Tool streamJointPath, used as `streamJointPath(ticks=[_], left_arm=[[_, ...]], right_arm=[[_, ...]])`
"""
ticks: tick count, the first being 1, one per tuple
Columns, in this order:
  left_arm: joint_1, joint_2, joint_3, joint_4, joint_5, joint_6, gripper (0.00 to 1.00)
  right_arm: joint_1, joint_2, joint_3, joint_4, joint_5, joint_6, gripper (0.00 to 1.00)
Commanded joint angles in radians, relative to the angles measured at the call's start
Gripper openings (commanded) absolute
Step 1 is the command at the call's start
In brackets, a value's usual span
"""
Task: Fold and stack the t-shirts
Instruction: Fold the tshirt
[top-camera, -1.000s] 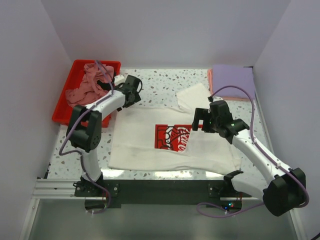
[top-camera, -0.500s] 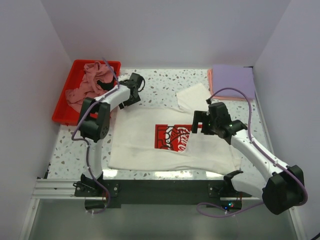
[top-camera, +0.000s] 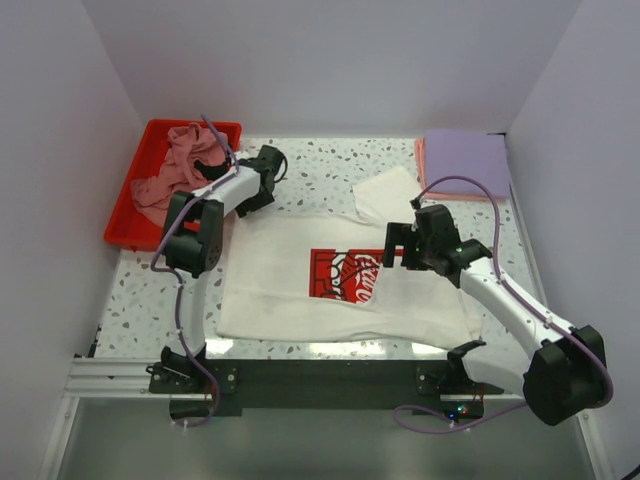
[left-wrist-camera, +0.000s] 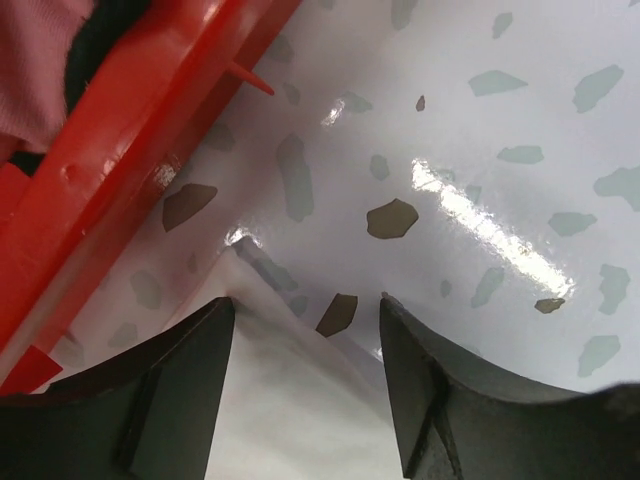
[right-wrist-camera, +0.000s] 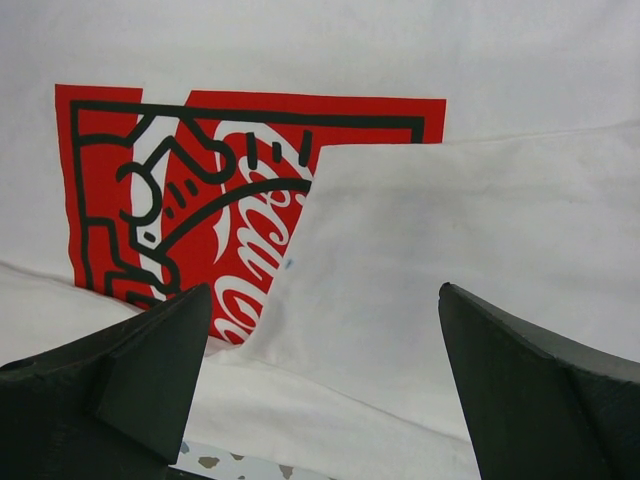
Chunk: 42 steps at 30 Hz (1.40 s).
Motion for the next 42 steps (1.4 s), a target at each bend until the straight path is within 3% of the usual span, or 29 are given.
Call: streamJointPath(ticks=[1, 5, 6, 9, 15, 22, 28, 33, 42], left_arm=[[0.018, 0.032, 0.041, -0.034, -0.045, -0.017, 0.64], [0.02, 0.03, 0.042, -0.052, -0.047, -0.023, 0.53], [0.02, 0.027, 0.041, -0.058, -0.05, -0.026, 0.46], [0.018, 0.009, 0.024, -0.072, -0.034, -0.029, 0.35], [0.018, -0.023, -0.045, -0.057, -0.028, -0.032, 0.32], [0.02, -0.033, -0.051, -0.031, -0.002, -0.009, 0.0], [0.018, -0.106, -0.088, 0.029, 0.016, 0.052, 0.0], [0.018, -0.197, -0.183, 0.141, 0.087, 0.094, 0.0], [0.018, -0.281, -0.226, 0.189, 0.125, 0.136, 0.0]], right_arm=[[-0.003, 0.012, -0.003, 0.037, -0.02, -0.014, 0.99], [-0.004, 0.021, 0.003, 0.029, 0.0, -0.016, 0.99], [-0.003, 0.021, 0.003, 0.029, 0.003, -0.016, 0.99], [-0.004, 0.017, 0.011, 0.013, 0.05, -0.017, 0.99], [-0.003, 0.02, 0.014, 0.008, 0.085, -0.017, 0.99], [-0.003, 0.056, 0.035, 0.003, 0.102, -0.032, 0.99], [-0.003, 0.067, 0.071, -0.001, 0.185, -0.028, 0.99], [-0.007, 0.164, 0.245, -0.001, 0.296, -0.003, 0.99], [-0.139, 0.636, 0.741, -0.025, 0.245, -0.022, 0.99]])
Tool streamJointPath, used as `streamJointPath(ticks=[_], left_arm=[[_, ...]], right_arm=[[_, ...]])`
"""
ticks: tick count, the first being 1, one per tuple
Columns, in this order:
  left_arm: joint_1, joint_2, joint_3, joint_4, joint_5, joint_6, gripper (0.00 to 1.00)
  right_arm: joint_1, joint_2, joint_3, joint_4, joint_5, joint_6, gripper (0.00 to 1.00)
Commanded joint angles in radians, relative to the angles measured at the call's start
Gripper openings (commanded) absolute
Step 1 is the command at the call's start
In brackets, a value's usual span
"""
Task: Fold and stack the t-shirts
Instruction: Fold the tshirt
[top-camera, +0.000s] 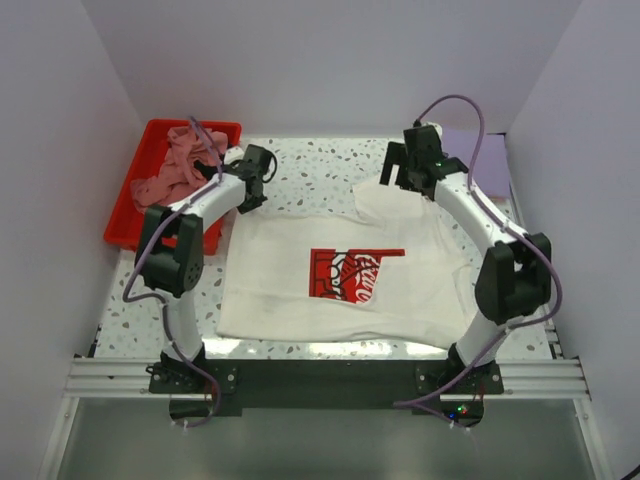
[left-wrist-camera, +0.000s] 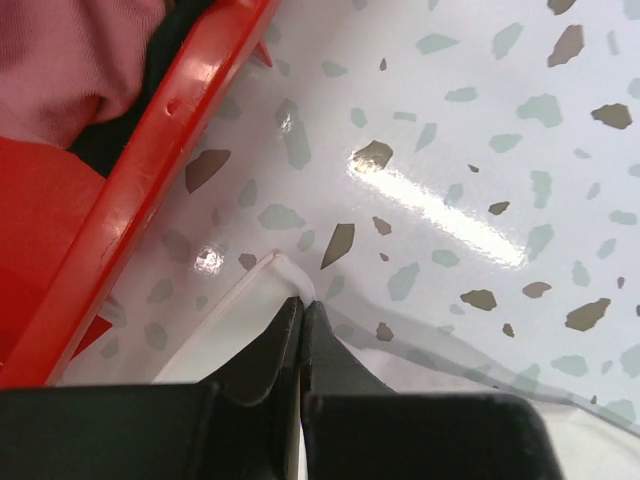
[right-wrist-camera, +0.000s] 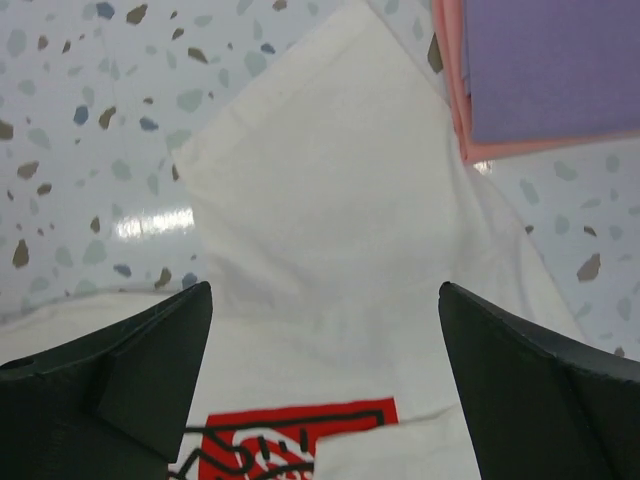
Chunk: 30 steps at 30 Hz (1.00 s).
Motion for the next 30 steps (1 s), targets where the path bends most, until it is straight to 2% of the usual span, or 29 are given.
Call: streamJointPath(ticks=[1, 4, 5, 6, 8, 11, 14, 18, 22, 30], left_arm=[[0.007, -0.054, -0.015, 0.058, 0.021, 0.037, 0.0], [0.006, -0.068, -0.033, 0.063, 0.036, 0.037, 0.0], [0.007, -0.073, -0.043, 0.067, 0.041, 0.04, 0.0], [0.007, -0.082, -0.05, 0.07, 0.046, 0.04, 0.0], [0.007, -0.094, -0.073, 0.076, 0.046, 0.034, 0.0], [0.004, -0.125, -0.125, 0.108, 0.052, 0.021, 0.0], [0.006, -0.146, -0.159, 0.144, 0.062, 0.021, 0.0], [0.004, -0.157, -0.168, 0.139, 0.058, 0.014, 0.0], [0.003, -0.174, -0.202, 0.181, 0.079, 0.01, 0.0], [-0.005, -0.192, -0.219, 0.193, 0.069, 0.003, 0.0]], right_arm=[[-0.069, 0.161, 0.137, 0.023, -0.003, -0.014, 0.99], [-0.085, 0.337, 0.298, 0.026, 0.002, -0.08, 0.99], [-0.089, 0.382, 0.406, 0.014, 0.013, -0.098, 0.99], [-0.094, 0.485, 0.469, -0.044, 0.023, -0.123, 0.99], [-0.1, 0.58, 0.641, -0.092, 0.028, -0.143, 0.99], [-0.106, 0.704, 0.767, -0.097, 0.025, -0.178, 0.99], [-0.108, 0.769, 0.81, -0.065, 0.007, -0.186, 0.99], [-0.111, 0.81, 0.803, 0.059, 0.001, -0.187, 0.99], [-0.111, 0.861, 0.864, 0.081, 0.025, -0.166, 0.98], [-0.111, 0.92, 0.866, 0.081, 0.056, -0.137, 0.95]])
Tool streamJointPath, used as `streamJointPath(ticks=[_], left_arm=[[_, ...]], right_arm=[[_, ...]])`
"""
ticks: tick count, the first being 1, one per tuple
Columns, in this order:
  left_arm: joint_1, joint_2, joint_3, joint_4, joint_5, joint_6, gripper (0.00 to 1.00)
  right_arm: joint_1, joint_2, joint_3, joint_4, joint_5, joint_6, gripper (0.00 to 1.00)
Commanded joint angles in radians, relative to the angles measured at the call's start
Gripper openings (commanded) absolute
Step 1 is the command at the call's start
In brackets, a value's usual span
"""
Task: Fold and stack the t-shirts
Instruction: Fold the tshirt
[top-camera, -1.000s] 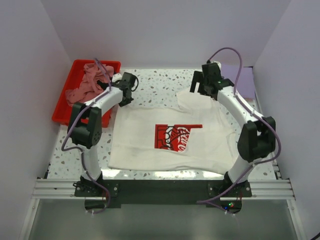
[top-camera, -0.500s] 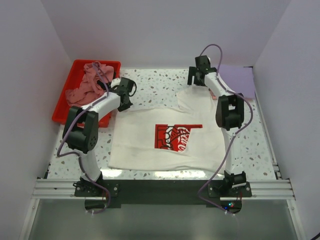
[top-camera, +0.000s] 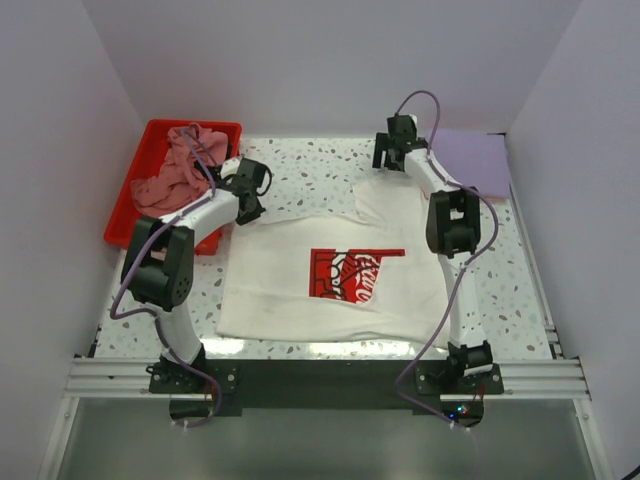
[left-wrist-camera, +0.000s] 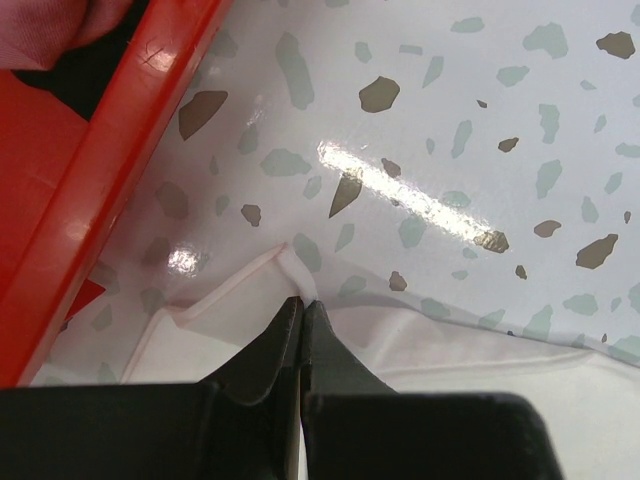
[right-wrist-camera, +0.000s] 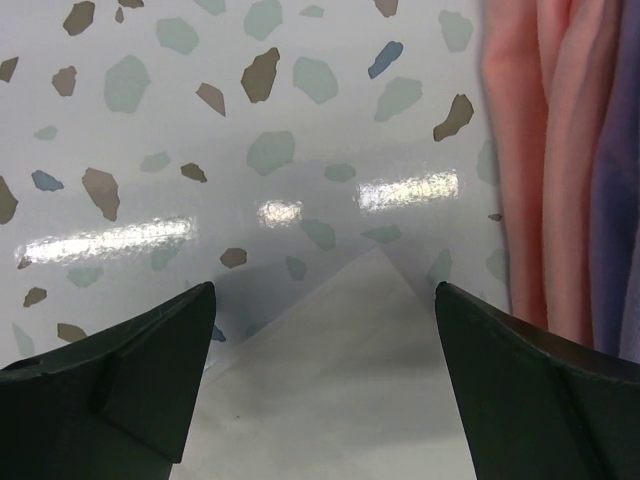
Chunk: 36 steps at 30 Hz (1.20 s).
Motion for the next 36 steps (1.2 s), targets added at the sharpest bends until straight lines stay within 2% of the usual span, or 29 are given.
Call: streamJointPath(ticks=[1, 3, 4, 6, 7, 11, 12, 15, 16, 18, 21, 24, 30, 34, 36], left_arm=[[-0.003, -0.057, -0.008, 0.046, -0.009, -0.011, 0.0], [-0.003, -0.058, -0.008, 0.046, -0.009, -0.011, 0.0], [-0.003, -0.055, -0.01, 0.046, -0.007, -0.011, 0.0], [-0.003, -0.057, -0.01, 0.044, -0.007, -0.011, 0.0], [-0.003, -0.055, -0.01, 0.043, -0.007, -0.013, 0.0], [-0.003, -0.066, -0.011, 0.041, -0.007, -0.011, 0.0], [-0.005, -0.068, -0.011, 0.041, -0.009, -0.011, 0.0], [-0.005, -0.075, -0.011, 0.041, -0.004, -0.011, 0.0], [-0.005, -0.075, -0.011, 0.041, -0.004, -0.011, 0.0], [-0.005, -0.078, -0.011, 0.038, -0.001, -0.013, 0.0], [-0.01, -0.083, -0.014, 0.038, 0.003, -0.014, 0.0], [-0.016, -0.097, -0.02, 0.033, 0.003, -0.017, 0.0], [-0.034, -0.169, -0.077, 0.041, -0.001, -0.028, 0.0], [-0.052, -0.227, -0.15, 0.049, -0.003, -0.042, 0.0], [-0.06, -0.267, -0.175, 0.05, -0.006, -0.047, 0.0]], right_arm=[[-0.007, 0.028, 0.052, 0.013, 0.043, 0.021, 0.93], [-0.007, 0.007, 0.04, 0.01, 0.032, 0.007, 0.84], [-0.007, -0.004, 0.003, 0.021, 0.028, 0.002, 0.76], [-0.007, -0.024, -0.022, 0.025, 0.028, -0.004, 0.72], [-0.005, -0.036, -0.035, 0.015, 0.028, -0.004, 0.62], [-0.005, -0.099, -0.13, 0.025, 0.022, 0.01, 0.45], [-0.007, -0.114, -0.152, 0.034, 0.022, 0.016, 0.38], [-0.007, -0.156, -0.224, 0.074, 0.017, 0.021, 0.24], [-0.007, -0.159, -0.23, 0.074, 0.017, 0.021, 0.12], [-0.007, -0.162, -0.22, 0.067, -0.001, 0.009, 0.0], [-0.005, -0.189, -0.218, 0.077, -0.015, 0.002, 0.0], [-0.004, -0.276, -0.284, 0.128, -0.024, -0.005, 0.0], [-0.004, -0.525, -0.58, 0.22, -0.027, 0.008, 0.0], [-0.004, -0.744, -0.837, 0.229, -0.035, 0.042, 0.0], [-0.004, -0.81, -0.906, 0.229, -0.037, 0.062, 0.0]])
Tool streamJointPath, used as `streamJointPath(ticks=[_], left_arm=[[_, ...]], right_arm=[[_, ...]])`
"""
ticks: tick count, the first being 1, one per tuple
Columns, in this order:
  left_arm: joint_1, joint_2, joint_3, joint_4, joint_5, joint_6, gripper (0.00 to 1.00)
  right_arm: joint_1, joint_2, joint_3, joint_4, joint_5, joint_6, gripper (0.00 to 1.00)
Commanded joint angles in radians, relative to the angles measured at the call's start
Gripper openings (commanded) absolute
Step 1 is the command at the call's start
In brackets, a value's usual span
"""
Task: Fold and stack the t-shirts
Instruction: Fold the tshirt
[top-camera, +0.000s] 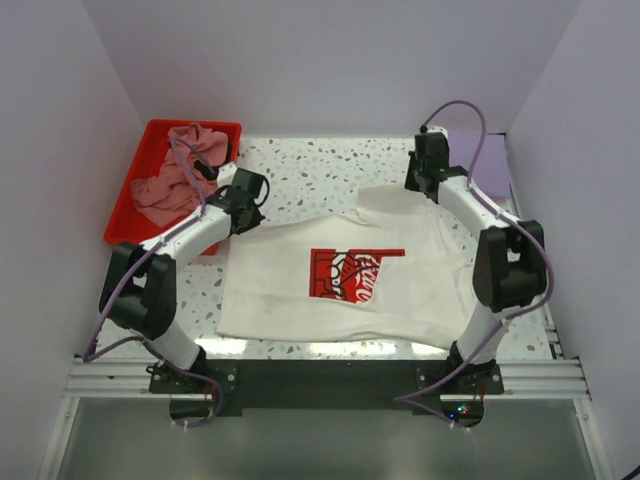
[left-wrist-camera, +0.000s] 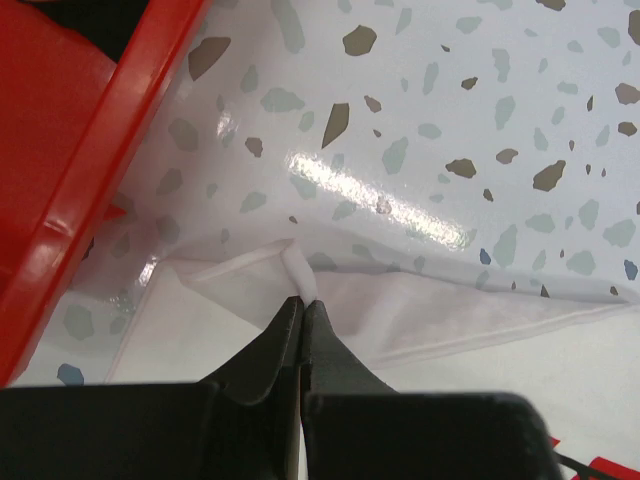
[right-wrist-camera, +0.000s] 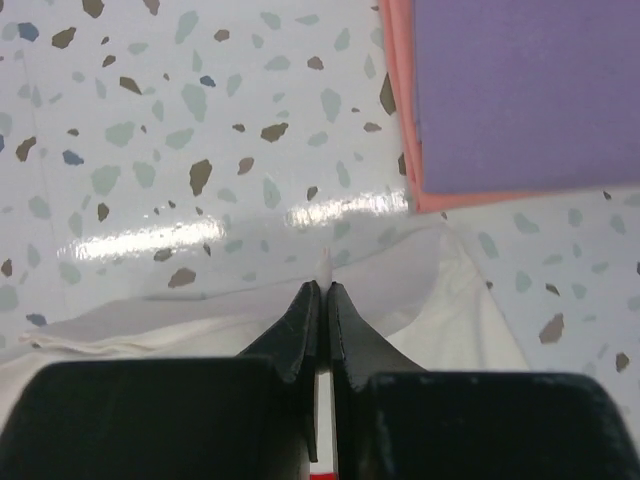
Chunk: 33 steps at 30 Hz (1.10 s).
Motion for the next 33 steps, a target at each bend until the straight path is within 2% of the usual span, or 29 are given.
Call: streamJointPath(ticks=[1, 8, 16, 24, 33], left_arm=[[-0.013, -0.085, -0.058, 0.028, -0.012, -0.031, 0.0], [-0.036, -0.246, -0.19, 0.027, -0.023, -0.065, 0.0], [-0.061, -0.381, -0.32, 0.014, -0.015, -0.099, 0.0], [-0.07, -0.475, -0.393, -0.029, -0.035, -0.126, 0.0], [-0.073, -0.521, -0.439, -0.067, -0.044, -0.142, 0.0]], right_arm=[[-0.004, -0.127, -0.133, 0.039, 0.011, 0.045, 0.0], [-0.003, -0.454, -0.311, -0.094, 0.075, 0.074, 0.0], [-0.004, -0.721, -0.44, -0.234, 0.132, 0.095, 0.0], [-0.003, -0.842, -0.503, -0.359, 0.137, 0.097, 0.0], [-0.003, -0.93, -0.459, -0.571, 0.175, 0.153, 0.0]])
